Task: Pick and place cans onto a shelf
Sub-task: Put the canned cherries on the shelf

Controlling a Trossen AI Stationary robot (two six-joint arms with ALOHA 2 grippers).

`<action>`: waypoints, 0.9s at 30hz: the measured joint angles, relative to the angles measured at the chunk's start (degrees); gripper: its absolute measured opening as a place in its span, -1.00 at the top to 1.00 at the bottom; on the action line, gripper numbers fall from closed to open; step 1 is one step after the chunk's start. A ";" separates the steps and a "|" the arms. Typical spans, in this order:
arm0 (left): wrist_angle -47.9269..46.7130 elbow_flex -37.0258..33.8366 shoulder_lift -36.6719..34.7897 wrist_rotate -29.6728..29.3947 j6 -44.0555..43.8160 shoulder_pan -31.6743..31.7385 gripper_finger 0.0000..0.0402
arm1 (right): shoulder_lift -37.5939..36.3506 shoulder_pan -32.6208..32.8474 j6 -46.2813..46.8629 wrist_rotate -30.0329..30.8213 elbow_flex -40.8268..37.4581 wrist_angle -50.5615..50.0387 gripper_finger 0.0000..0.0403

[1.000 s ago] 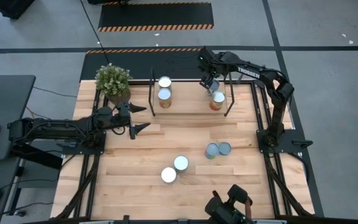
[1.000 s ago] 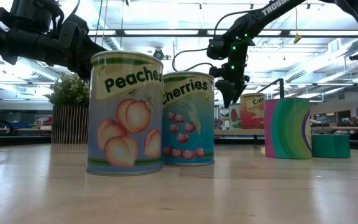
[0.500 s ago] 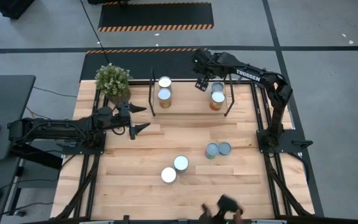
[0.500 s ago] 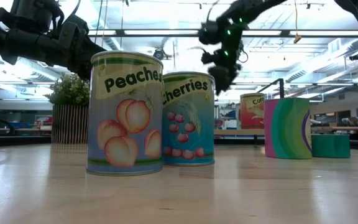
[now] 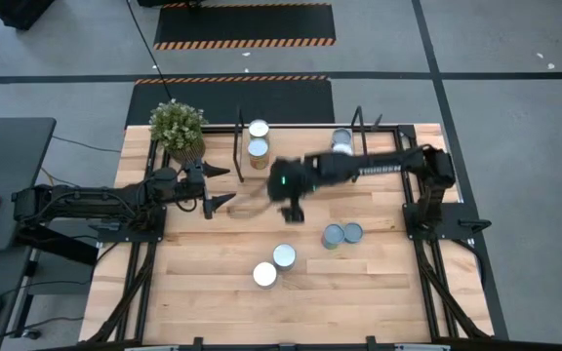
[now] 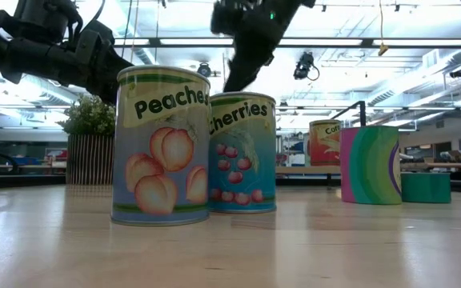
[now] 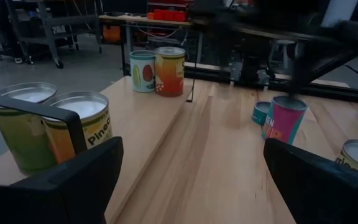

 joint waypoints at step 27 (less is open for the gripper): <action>-0.01 0.00 0.01 0.00 -1.68 0.00 -0.97 | 5.62 19.94 18.10 7.47 -2.77 -6.34 -0.97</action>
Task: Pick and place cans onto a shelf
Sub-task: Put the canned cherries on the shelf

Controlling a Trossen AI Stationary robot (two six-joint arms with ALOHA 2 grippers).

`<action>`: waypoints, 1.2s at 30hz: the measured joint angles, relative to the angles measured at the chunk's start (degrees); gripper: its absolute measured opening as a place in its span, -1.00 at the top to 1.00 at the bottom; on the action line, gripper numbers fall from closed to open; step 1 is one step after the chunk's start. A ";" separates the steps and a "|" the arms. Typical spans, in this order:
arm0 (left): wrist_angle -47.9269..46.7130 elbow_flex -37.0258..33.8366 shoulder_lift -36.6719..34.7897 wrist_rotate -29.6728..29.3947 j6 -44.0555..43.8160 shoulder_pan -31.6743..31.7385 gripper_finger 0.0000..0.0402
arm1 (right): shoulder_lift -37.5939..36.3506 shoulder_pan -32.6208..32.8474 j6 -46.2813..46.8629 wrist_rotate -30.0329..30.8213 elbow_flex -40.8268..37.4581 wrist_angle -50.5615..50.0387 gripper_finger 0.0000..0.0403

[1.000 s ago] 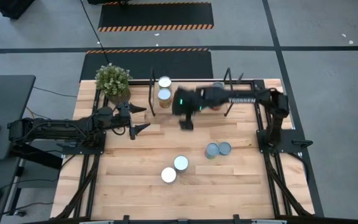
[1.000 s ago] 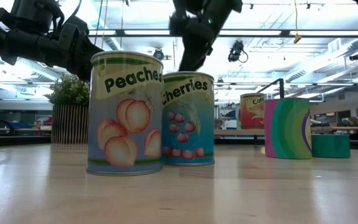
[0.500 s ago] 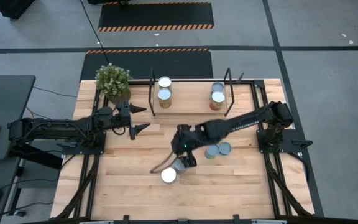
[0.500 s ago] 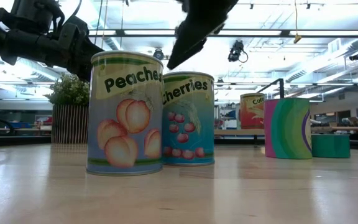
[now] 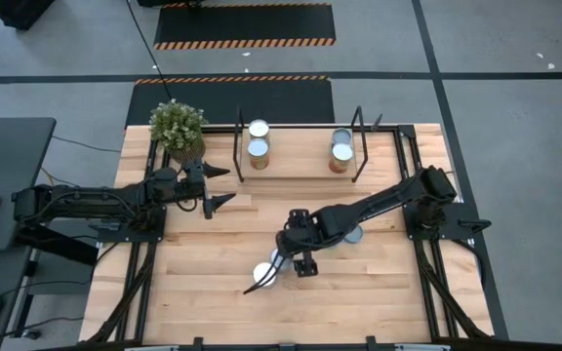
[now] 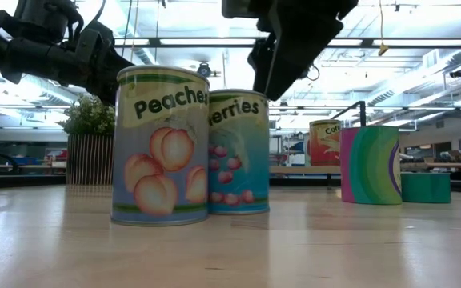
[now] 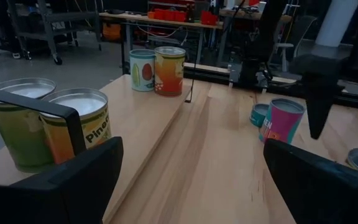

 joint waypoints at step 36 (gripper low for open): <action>-0.39 0.00 -0.01 0.00 0.02 0.00 -0.97 | -3.00 0.16 -5.28 -0.45 -15.65 23.74 -0.97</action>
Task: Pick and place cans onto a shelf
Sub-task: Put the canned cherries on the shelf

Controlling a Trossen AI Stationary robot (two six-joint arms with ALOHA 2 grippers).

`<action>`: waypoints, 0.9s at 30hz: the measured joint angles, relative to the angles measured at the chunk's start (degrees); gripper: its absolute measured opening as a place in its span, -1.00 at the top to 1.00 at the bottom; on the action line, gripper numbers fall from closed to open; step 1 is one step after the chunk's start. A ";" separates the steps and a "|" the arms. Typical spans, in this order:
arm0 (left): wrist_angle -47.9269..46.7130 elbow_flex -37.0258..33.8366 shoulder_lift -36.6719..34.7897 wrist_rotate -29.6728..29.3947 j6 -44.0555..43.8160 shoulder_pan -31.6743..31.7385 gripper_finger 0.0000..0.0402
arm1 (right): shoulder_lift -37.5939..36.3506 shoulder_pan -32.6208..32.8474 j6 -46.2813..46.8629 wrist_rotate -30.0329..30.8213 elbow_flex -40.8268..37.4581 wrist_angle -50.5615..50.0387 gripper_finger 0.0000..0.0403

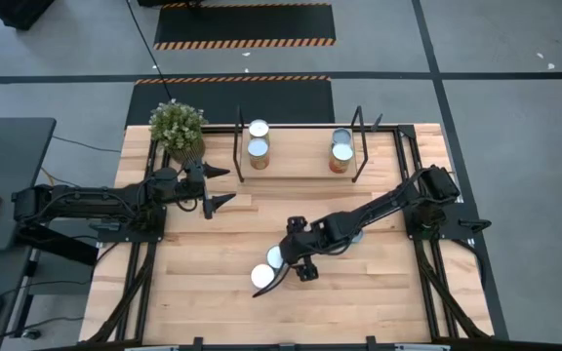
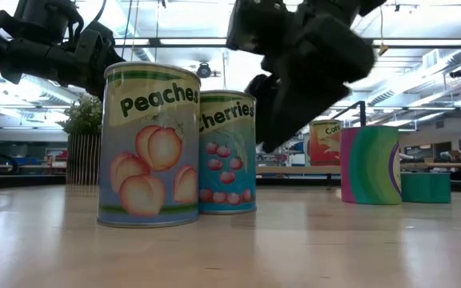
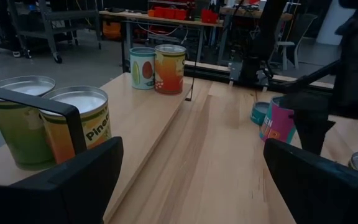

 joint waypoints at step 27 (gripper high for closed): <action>-0.02 -0.02 0.02 0.00 0.02 0.00 -0.97 | 3.75 -3.78 -1.07 -4.17 -2.55 16.40 -0.54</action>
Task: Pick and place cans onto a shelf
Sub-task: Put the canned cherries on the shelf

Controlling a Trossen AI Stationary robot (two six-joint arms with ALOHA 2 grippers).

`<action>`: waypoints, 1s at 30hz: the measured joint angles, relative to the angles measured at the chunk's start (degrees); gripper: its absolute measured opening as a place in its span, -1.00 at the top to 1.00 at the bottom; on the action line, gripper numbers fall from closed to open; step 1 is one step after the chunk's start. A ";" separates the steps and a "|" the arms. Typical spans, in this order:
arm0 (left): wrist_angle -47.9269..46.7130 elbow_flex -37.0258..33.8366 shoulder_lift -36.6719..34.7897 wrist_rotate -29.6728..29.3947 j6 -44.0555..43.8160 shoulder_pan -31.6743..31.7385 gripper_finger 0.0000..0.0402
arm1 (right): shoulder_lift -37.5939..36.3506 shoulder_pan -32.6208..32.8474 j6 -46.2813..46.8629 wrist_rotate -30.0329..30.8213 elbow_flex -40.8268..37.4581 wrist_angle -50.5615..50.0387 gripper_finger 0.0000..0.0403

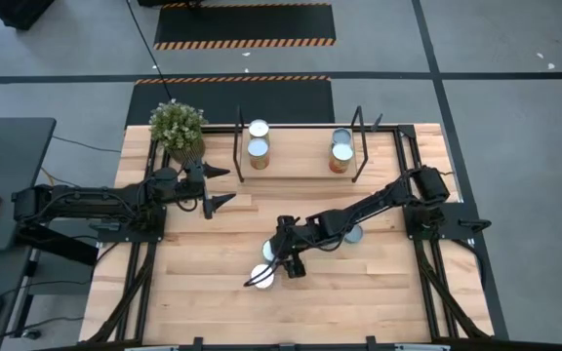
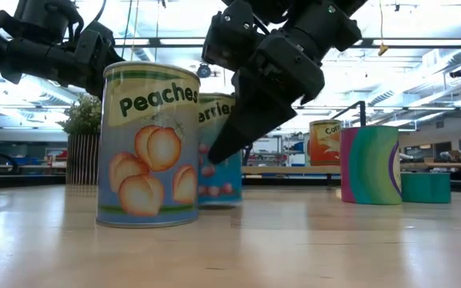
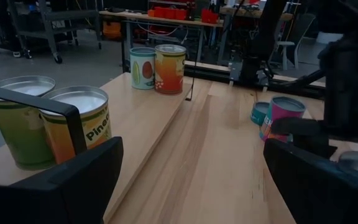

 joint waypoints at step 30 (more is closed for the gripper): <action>-0.04 0.00 0.00 0.00 1.05 0.00 -0.97 | -3.97 -33.86 -24.95 -6.22 11.34 -17.08 -0.56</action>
